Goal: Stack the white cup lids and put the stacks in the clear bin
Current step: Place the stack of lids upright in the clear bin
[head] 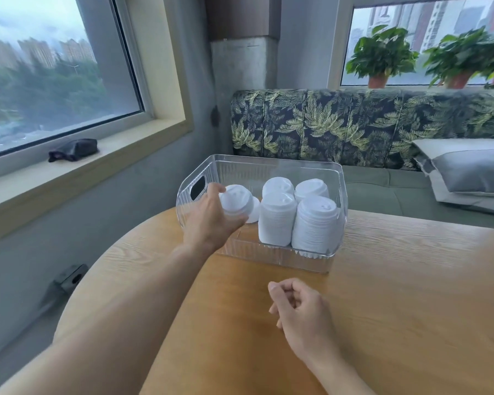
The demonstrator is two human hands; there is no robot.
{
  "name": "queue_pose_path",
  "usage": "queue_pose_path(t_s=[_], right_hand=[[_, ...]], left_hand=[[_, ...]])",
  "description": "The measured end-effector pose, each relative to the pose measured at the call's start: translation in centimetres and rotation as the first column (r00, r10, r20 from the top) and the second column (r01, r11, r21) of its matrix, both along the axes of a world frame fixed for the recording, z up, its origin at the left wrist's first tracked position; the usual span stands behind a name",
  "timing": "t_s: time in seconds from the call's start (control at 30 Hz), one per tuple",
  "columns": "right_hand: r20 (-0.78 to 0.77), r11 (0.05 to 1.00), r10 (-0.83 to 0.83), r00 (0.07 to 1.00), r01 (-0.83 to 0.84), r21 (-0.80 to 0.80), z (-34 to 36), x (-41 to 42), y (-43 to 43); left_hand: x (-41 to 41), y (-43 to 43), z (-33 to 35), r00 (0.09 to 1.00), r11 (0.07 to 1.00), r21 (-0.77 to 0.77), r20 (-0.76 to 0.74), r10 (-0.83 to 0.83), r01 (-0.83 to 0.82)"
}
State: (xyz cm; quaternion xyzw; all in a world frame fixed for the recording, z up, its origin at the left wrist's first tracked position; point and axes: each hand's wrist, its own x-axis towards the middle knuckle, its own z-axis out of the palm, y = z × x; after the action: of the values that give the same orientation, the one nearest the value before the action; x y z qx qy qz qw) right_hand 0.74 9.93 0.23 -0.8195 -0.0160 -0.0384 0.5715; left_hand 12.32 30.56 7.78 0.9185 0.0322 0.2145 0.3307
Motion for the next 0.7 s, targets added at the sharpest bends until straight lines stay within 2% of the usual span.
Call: queue_pose_path(t_s=[0.3,0.53,0.7], right_hand=[[0.036,1.000,0.008,0.999,-0.008,0.005,-0.1,3.9,0.5],[0.072,0.995,0.000,0.997,-0.007,0.100,-0.1,3.9,0.2],[0.071,0.994,0.003,0.998,-0.011,0.109,0.0,3.9,0.3]], left_hand=[[8.0,0.2,-1.6,0.984,0.997,0.047,-0.166,-0.059,0.068],[10.8,1.3,-1.8,0.959,0.993,0.004,-0.260,-0.116,0.121],[11.1,0.9,-2.2,0.935,0.982,0.038,-0.316,-0.163,0.184]])
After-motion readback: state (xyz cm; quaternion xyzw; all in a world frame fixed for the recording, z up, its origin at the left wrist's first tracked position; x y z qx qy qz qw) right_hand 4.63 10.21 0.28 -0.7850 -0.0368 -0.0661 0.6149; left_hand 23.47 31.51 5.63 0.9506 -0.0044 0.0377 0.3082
